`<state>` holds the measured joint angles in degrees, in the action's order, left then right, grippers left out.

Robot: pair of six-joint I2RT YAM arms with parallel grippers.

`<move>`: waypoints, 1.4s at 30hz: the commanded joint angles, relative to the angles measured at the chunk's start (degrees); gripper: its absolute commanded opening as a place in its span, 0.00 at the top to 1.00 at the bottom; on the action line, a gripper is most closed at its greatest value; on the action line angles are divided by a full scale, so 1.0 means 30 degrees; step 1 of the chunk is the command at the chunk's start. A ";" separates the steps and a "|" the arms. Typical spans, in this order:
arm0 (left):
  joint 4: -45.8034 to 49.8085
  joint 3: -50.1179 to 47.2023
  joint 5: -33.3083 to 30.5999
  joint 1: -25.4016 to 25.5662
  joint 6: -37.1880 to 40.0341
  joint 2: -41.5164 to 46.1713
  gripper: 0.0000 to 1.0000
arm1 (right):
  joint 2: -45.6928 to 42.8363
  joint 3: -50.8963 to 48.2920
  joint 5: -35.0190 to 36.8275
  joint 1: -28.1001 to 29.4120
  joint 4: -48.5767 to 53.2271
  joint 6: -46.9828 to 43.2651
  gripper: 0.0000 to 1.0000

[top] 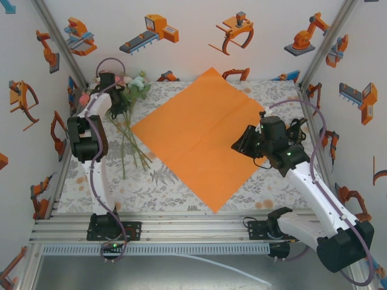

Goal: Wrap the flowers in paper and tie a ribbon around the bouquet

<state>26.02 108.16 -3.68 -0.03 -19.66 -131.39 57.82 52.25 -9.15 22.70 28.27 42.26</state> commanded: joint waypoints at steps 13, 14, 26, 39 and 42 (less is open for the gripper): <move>0.2611 0.1167 -0.0612 -0.0078 0.0113 0.0520 0.87 | -0.0639 0.0502 0.0590 0.0143 0.0336 0.0474 0.65; 0.2582 0.1165 -0.0656 -0.0077 0.0163 0.0767 0.89 | -0.0640 0.0491 0.0588 0.0135 0.0332 0.0496 0.65; 0.2435 0.0360 0.1719 0.0427 -0.0577 0.5859 1.00 | -0.0611 0.0366 0.0457 0.0118 -0.0222 0.0767 0.65; -0.0453 0.6840 0.2893 0.8814 -0.6160 0.1066 1.00 | -0.0778 -0.0132 -0.0395 0.0114 -0.0925 0.1864 0.64; -0.0011 1.1525 0.3074 0.9974 -0.6908 -0.2823 1.00 | -0.1461 -0.0480 -0.0824 0.0114 -0.0657 0.1844 0.57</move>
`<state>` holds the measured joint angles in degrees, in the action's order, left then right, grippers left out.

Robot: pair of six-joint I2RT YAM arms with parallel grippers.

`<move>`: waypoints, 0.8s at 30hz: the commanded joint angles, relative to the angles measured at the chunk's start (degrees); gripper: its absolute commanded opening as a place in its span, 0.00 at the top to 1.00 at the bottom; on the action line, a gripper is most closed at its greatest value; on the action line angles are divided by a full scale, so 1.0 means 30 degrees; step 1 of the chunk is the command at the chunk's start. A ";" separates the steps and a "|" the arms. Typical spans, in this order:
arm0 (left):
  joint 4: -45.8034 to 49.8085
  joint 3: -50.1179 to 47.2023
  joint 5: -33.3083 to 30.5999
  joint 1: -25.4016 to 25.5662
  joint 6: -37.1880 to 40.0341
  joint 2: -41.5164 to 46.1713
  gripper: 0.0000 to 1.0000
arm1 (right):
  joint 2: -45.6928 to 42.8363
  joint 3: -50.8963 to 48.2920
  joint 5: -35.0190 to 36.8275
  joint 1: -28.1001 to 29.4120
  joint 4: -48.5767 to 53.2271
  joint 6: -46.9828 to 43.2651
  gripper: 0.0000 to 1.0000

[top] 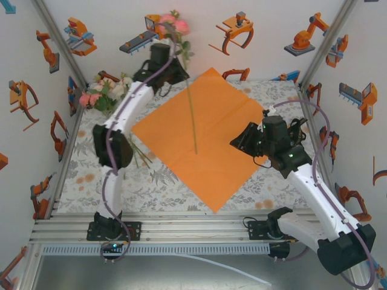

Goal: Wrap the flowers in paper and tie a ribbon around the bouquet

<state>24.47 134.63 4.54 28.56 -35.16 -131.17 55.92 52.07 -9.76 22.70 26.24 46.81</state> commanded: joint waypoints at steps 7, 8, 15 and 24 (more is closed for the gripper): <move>-0.1528 0.5712 0.1086 0.1189 -0.3925 -0.7491 1.00 | -0.2985 -0.1639 -0.0152 0.0134 0.0396 0.0516 0.48; -0.2624 0.5039 0.1537 0.1220 -0.3828 -0.7627 1.00 | -0.3147 -0.1708 0.0031 0.0127 0.0548 0.0510 0.48; -0.2731 0.6627 0.3013 0.1292 -0.3277 -1.0247 1.00 | -0.3214 -0.1601 0.0440 0.0109 0.0917 0.0503 0.48; -0.2377 0.5749 0.2950 0.0869 -0.3339 -1.0351 0.60 | -0.3172 -0.1482 0.0513 0.0110 0.1207 0.0599 0.48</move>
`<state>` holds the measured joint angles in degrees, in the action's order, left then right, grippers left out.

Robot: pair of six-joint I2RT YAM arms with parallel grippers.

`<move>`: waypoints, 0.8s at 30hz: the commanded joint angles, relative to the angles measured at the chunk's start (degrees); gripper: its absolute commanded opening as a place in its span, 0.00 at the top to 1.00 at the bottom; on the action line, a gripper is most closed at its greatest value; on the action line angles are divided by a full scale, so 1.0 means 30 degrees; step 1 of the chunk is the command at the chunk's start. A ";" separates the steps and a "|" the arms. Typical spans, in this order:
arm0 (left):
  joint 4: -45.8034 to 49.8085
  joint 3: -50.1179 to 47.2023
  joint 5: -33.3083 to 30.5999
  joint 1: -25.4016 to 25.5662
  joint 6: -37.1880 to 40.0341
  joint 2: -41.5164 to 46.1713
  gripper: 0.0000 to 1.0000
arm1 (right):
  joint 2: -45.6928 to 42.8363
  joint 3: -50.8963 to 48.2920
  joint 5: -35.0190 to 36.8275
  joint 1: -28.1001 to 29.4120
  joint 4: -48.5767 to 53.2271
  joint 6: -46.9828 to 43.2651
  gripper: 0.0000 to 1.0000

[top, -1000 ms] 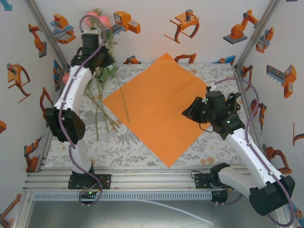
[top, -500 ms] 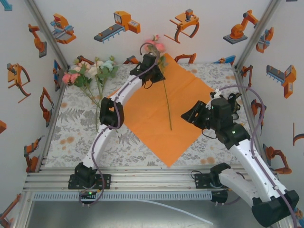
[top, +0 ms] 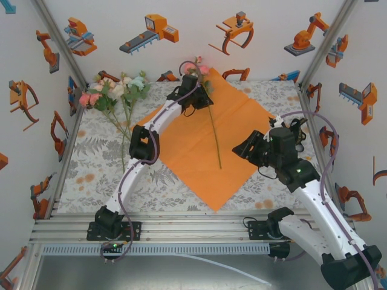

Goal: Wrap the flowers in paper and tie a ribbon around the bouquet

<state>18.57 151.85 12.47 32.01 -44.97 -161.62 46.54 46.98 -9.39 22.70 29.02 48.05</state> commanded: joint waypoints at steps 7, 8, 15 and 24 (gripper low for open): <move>0.1372 -0.0831 -0.0320 -0.0428 0.1878 0.2135 0.53 | -0.0193 0.0336 0.0668 0.0110 0.0202 0.0414 0.48; 0.1502 -0.1371 -0.0418 -0.0526 0.2125 0.2837 0.51 | -0.0219 0.0321 0.0668 0.0110 0.0173 0.0429 0.48; 0.2022 -0.8640 -0.2987 -0.1364 0.5087 1.0542 0.49 | -0.0036 0.0067 0.0727 0.0110 -0.0213 0.0300 0.48; 0.1193 -1.9879 -0.7966 -0.5481 0.7572 1.9077 0.52 | 0.1294 -0.0104 -0.0058 0.0122 -0.1542 0.0314 0.48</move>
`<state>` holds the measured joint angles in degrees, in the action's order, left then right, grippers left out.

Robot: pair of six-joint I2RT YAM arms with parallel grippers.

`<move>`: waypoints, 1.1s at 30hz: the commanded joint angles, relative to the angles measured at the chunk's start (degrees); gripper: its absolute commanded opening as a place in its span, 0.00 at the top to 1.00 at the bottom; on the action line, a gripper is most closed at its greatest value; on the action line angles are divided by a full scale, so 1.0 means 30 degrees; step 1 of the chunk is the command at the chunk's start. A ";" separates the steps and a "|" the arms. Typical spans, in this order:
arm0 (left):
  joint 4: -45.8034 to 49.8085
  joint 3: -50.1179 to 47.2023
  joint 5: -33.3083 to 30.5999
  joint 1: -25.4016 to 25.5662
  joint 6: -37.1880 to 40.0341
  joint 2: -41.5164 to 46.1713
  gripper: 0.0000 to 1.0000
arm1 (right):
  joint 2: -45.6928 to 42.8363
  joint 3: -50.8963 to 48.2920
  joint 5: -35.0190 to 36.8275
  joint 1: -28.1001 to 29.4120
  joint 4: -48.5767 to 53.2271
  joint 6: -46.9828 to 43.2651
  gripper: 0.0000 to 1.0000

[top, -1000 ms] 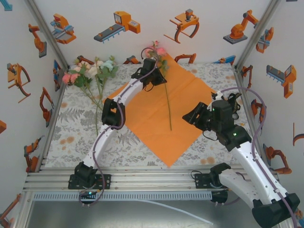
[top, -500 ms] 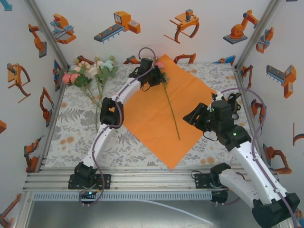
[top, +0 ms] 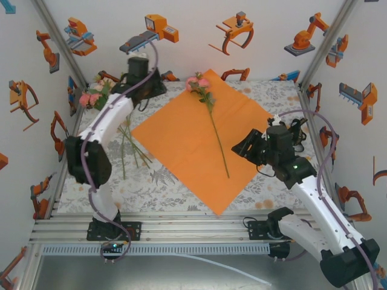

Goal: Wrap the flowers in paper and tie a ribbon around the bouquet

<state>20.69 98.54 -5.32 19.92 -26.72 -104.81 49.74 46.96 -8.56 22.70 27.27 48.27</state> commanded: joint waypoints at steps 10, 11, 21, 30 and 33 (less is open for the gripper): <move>0.2482 -0.2757 -0.2210 -0.5855 0.3019 -0.1807 0.57 | 0.1345 -0.0042 -0.0839 0.0116 -0.1652 0.0373 0.49; 0.2354 -0.2745 -0.1786 -0.6098 0.2808 -0.2081 0.57 | 0.1349 -0.0012 -0.0789 0.0143 -0.1572 0.0338 0.49; 0.2639 -0.1053 -0.0201 -0.7095 0.1649 -0.5130 0.58 | 0.1161 0.0401 -0.0341 0.0113 -0.0944 0.0337 0.49; 0.3288 0.0367 0.1421 -0.7780 0.1497 -0.6838 0.68 | 0.1086 0.0489 -0.0196 0.0125 -0.0769 0.0473 0.49; 0.3498 0.0726 0.1591 -0.7869 0.1467 -0.7078 0.72 | 0.1085 0.0533 -0.0195 0.0111 -0.0856 0.0605 0.49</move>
<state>28.88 98.54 -2.28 -3.33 -21.63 -125.01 53.76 46.96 -9.80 22.70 24.18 49.10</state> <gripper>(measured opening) 0.287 0.513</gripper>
